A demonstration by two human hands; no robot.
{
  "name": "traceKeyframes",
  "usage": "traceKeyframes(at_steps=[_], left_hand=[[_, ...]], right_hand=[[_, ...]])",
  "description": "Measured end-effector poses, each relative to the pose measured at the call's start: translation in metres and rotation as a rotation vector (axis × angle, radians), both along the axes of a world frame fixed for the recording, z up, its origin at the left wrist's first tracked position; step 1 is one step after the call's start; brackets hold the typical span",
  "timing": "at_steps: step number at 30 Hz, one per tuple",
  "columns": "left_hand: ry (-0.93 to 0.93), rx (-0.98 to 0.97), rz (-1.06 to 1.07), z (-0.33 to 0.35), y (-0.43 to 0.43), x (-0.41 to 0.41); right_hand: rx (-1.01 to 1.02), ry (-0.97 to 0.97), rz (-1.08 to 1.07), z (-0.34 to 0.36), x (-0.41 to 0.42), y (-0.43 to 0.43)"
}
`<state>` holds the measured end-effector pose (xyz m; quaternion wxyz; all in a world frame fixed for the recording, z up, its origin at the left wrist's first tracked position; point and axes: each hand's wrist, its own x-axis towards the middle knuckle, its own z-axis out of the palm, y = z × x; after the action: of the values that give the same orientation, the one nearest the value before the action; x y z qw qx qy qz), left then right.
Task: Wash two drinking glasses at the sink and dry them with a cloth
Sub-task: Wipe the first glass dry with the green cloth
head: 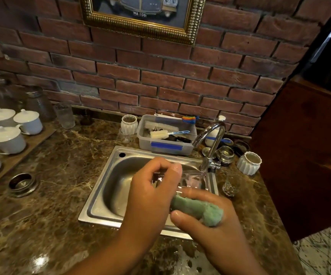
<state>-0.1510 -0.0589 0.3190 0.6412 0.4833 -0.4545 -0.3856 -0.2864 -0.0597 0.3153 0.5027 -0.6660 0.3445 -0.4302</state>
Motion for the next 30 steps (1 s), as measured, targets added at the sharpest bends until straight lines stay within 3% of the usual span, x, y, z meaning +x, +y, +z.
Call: traceKeyframes(at_steps=[4, 6, 7, 11, 15, 16, 18, 23, 27, 30], left_hand=[[-0.543, -0.447, 0.034, -0.010, 0.002, 0.013], [-0.632, -0.560, -0.023, -0.021, 0.001, 0.020], [-0.598, -0.551, -0.049, -0.026, 0.002, 0.022], [-0.242, -0.199, -0.039, -0.024, 0.011, 0.008], [0.300, 0.379, -0.165, -0.005, -0.001, 0.005], [0.450, 0.507, -0.223, -0.002, -0.003, 0.007], [0.566, 0.589, -0.276, 0.000, -0.002, 0.009], [0.341, 0.255, -0.095, -0.011, 0.003, 0.003], [-0.099, -0.110, 0.021, -0.021, 0.011, 0.005], [-0.530, -0.431, 0.055, -0.028, 0.010, 0.012]], right_hand=[[0.653, -0.515, 0.192, 0.002, -0.001, 0.003], [0.815, -0.601, 0.274, 0.007, -0.007, 0.000], [0.808, -0.532, 0.287, 0.010, -0.010, -0.001], [0.297, -0.066, 0.122, 0.011, -0.008, -0.004], [-0.605, 0.512, 0.014, -0.001, -0.013, -0.008], [-0.741, 0.634, 0.025, -0.004, -0.016, -0.011], [-0.788, 0.690, 0.046, -0.009, -0.018, -0.012], [-0.389, 0.295, 0.008, -0.016, -0.007, -0.004], [0.074, 0.040, 0.057, -0.010, -0.002, 0.000], [0.630, -0.379, 0.257, -0.014, -0.005, -0.002]])
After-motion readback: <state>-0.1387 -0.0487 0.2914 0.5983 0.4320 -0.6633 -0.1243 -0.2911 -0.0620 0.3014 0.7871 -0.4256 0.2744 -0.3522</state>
